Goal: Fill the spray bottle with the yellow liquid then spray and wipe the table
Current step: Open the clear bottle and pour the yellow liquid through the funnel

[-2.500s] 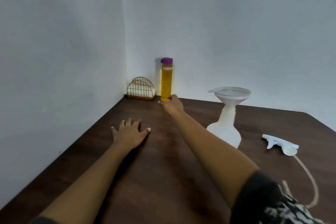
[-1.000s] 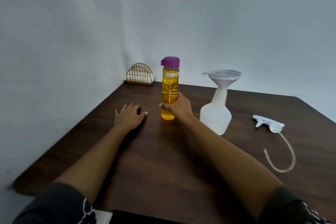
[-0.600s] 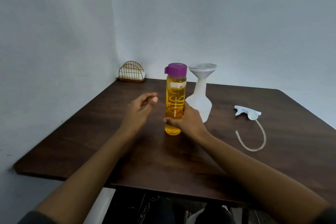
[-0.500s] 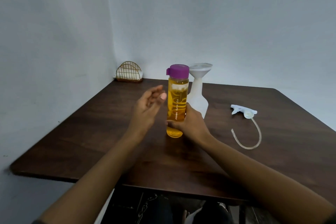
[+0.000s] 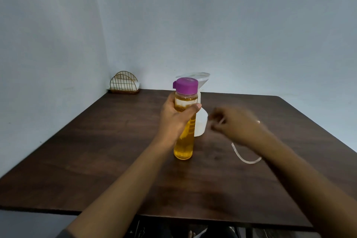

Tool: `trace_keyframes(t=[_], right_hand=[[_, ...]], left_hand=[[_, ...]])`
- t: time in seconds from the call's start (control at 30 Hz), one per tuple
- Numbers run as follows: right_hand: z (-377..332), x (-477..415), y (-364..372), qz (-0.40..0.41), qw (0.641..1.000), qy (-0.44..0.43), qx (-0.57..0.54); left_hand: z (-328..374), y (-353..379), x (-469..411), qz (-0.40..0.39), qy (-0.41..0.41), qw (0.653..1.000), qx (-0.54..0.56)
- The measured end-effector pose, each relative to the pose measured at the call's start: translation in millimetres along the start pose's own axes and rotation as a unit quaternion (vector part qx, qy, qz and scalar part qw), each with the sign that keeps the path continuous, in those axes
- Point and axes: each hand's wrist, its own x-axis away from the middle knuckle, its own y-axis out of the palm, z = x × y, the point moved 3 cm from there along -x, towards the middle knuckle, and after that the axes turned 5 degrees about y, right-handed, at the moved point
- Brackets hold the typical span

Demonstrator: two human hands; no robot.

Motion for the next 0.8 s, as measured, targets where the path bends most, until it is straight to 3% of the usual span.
trace_keyframes(t=[0.07,0.13,0.33,0.6,0.8], right_hand=[[-6,0,-41,0.114,0.99,-0.031,-0.076],[-21,-7,-62,0.168,0.974,-0.096,-0.117],[-59,-49,-59,-0.007,0.981,-0.191,-0.018],[-63,-65,-51,-0.023,0.98,-0.195,-0.028],[-56,-68,-35,0.045,0.977,-0.192,-0.087]], left_hand=[[-3,2,0,0.002,0.013,1.0,0.005],[-4,4,2,0.01,0.029,1.0,-0.002],[-5,9,2,0.045,0.07,0.997,0.0],[-15,8,-5,0.015,0.073,0.997,0.01],[-24,8,-14,-0.033,0.064,0.997,0.038]])
